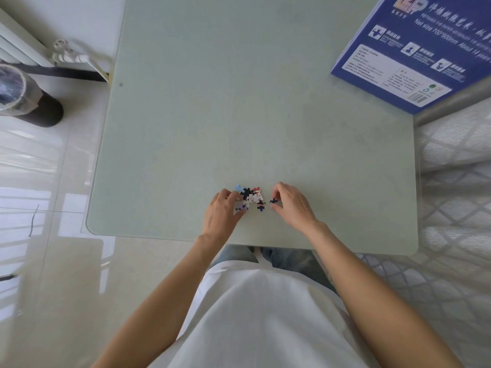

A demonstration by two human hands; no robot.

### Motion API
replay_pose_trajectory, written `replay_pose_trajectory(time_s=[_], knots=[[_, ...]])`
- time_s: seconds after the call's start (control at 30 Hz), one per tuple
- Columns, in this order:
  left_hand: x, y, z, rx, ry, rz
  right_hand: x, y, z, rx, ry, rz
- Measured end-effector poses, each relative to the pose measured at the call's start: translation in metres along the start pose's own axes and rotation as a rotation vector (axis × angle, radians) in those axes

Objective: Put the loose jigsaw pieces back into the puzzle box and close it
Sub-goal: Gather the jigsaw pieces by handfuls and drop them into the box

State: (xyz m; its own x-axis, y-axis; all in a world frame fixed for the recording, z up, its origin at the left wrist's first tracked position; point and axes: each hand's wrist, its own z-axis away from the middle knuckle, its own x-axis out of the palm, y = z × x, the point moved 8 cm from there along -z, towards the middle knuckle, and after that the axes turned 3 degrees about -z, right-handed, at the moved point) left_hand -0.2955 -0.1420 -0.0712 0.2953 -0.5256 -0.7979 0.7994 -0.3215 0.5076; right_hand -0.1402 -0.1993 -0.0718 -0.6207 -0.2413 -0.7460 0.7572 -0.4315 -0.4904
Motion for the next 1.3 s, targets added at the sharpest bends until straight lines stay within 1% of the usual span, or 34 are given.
replay_pose_trajectory(time_s=[0.1,0.17,0.37,0.43,0.53,0.63,0.73,0.87,0.97,1.07,1.3], knots=[[0.003,0.000,0.000,-0.010,-0.025,-0.002,0.009,-0.004,0.005,0.044,-0.058,-0.172],[0.004,0.000,-0.002,-0.021,-0.046,0.002,0.013,-0.006,0.004,0.080,-0.045,-0.203],[0.007,0.000,-0.006,-0.041,-0.104,-0.029,0.009,-0.015,0.003,0.083,0.096,0.044],[0.008,0.000,-0.005,-0.052,-0.106,-0.057,0.010,-0.015,0.004,0.128,0.096,0.053],[0.007,0.002,-0.004,-0.063,-0.113,-0.124,0.013,-0.015,-0.001,0.164,0.048,0.090],[0.005,0.004,-0.004,-0.056,-0.115,-0.160,0.014,-0.019,-0.003,0.141,0.024,0.117],[0.003,0.004,-0.002,-0.042,-0.082,-0.109,0.014,-0.022,-0.001,0.096,0.058,0.101],[-0.007,0.003,-0.005,0.002,0.013,-0.040,0.010,-0.036,-0.013,-0.066,0.056,0.091],[-0.008,0.001,-0.011,0.014,0.004,0.000,0.014,-0.047,-0.021,-0.145,0.003,0.127],[-0.002,0.005,-0.012,0.048,-0.043,-0.005,0.021,-0.053,-0.023,-0.165,-0.029,0.129],[0.005,0.003,-0.006,0.017,-0.029,0.043,0.028,-0.052,-0.021,-0.143,-0.053,0.081]])
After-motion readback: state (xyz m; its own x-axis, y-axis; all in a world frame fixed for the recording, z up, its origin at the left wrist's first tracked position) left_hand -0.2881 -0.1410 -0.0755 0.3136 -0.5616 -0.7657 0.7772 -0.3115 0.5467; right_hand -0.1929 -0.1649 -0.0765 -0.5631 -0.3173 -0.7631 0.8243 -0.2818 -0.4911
